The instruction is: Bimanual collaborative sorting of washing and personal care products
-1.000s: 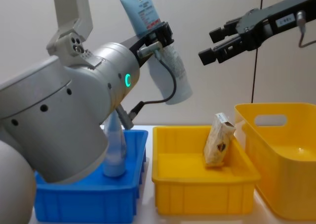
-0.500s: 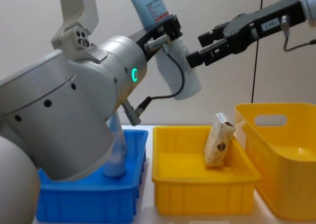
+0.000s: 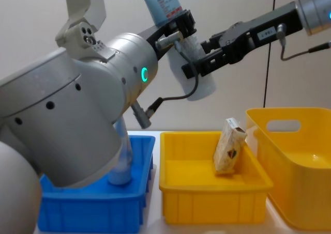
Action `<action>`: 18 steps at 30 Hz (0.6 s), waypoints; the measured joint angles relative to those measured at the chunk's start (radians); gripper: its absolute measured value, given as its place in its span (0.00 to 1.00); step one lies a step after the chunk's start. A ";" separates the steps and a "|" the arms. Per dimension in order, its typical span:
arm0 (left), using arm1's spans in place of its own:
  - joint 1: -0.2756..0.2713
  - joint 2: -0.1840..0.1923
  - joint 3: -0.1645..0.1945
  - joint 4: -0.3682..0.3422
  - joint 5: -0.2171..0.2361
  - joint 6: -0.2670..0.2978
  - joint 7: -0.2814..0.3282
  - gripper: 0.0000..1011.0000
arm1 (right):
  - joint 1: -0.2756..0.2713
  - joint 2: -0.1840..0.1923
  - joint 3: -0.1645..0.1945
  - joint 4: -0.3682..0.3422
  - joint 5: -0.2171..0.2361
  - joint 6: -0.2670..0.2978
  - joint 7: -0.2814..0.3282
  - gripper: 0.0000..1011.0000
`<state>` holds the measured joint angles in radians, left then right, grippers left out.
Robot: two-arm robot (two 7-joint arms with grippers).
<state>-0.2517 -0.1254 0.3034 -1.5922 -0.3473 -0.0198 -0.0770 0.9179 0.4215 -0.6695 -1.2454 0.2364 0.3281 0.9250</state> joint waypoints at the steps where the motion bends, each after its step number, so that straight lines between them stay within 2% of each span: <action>1: 0.000 0.000 0.000 -0.001 0.000 0.000 0.000 0.30 | 0.001 -0.002 -0.002 0.002 -0.001 0.000 -0.001 0.99; 6: 0.003 0.000 0.001 -0.005 0.003 -0.003 0.001 0.30 | 0.007 -0.012 -0.014 0.013 -0.004 -0.001 -0.003 0.99; 9: 0.004 0.000 0.001 -0.006 0.005 -0.004 0.002 0.30 | 0.009 -0.015 -0.017 0.017 -0.005 -0.002 -0.004 0.95; 12: 0.005 0.000 0.002 -0.008 0.006 -0.005 0.002 0.30 | 0.011 -0.018 -0.021 0.020 -0.006 -0.002 -0.005 0.88; 13: 0.005 0.000 0.002 -0.008 0.006 -0.005 0.002 0.30 | 0.011 -0.020 -0.023 0.022 -0.006 -0.003 -0.005 0.83; 16: 0.005 0.000 0.002 -0.009 0.008 -0.005 0.003 0.30 | 0.013 -0.022 -0.024 0.024 -0.007 -0.003 -0.005 0.78; 18: 0.006 0.000 0.002 -0.010 0.008 -0.006 0.003 0.30 | 0.013 -0.023 -0.026 0.025 -0.008 -0.003 -0.005 0.70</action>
<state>-0.2461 -0.1259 0.3052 -1.6018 -0.3390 -0.0254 -0.0735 0.9313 0.3982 -0.6958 -1.2205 0.2288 0.3249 0.9198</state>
